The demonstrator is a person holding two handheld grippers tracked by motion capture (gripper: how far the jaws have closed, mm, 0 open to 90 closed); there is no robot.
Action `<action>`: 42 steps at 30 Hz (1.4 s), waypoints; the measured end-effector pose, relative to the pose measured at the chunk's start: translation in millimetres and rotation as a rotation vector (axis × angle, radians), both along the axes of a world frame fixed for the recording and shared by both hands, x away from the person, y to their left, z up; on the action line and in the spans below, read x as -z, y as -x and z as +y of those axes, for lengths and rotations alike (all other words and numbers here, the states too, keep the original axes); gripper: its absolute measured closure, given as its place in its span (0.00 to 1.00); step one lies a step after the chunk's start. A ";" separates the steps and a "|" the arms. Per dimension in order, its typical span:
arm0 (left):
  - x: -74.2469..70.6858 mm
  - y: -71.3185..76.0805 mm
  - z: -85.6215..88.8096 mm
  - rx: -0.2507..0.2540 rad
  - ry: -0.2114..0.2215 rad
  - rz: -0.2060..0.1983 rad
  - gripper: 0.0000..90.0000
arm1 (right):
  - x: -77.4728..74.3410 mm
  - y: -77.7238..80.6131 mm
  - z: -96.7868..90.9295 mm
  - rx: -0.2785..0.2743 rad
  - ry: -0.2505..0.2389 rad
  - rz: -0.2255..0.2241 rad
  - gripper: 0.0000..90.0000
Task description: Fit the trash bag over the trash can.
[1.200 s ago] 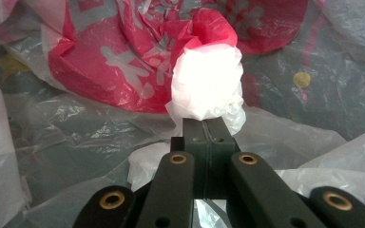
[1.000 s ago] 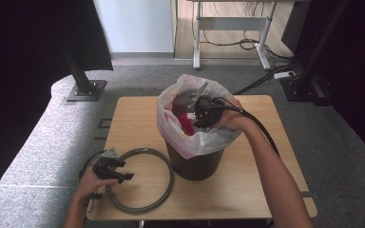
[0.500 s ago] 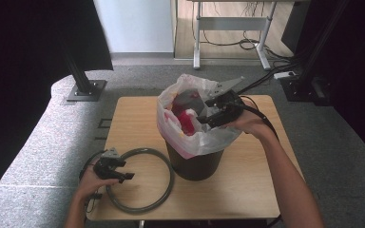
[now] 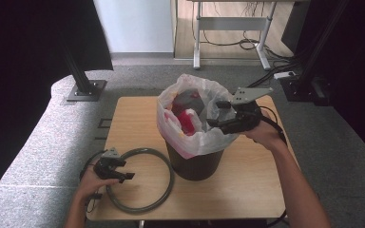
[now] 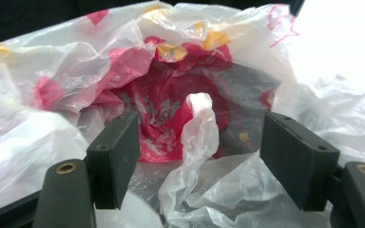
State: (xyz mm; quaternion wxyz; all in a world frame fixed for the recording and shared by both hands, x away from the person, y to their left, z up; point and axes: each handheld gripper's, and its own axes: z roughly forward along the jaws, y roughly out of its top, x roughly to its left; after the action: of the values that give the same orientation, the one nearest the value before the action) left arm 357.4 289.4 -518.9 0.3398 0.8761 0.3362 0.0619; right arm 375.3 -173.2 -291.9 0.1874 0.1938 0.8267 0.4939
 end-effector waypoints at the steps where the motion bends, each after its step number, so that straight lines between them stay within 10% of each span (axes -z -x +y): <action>1: 0.1 0.0 -0.1 0.000 0.000 0.000 0.29 | 0.4 4.0 -3.4 0.006 -0.014 -0.009 0.32; 20: 1.7 0.0 -1.7 0.000 -0.006 0.004 0.29 | 17.1 51.8 -63.8 0.062 -0.146 -0.087 0.32; 42: 2.9 0.0 -1.9 -0.001 -0.009 0.004 0.29 | 38.1 65.0 -89.6 0.100 -0.166 -0.090 0.32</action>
State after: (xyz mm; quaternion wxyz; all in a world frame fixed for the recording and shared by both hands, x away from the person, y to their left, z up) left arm 357.4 287.5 -521.8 0.3351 0.8777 0.3370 0.0619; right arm 310.2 -262.9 -329.9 0.2321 0.2275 0.7628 0.5590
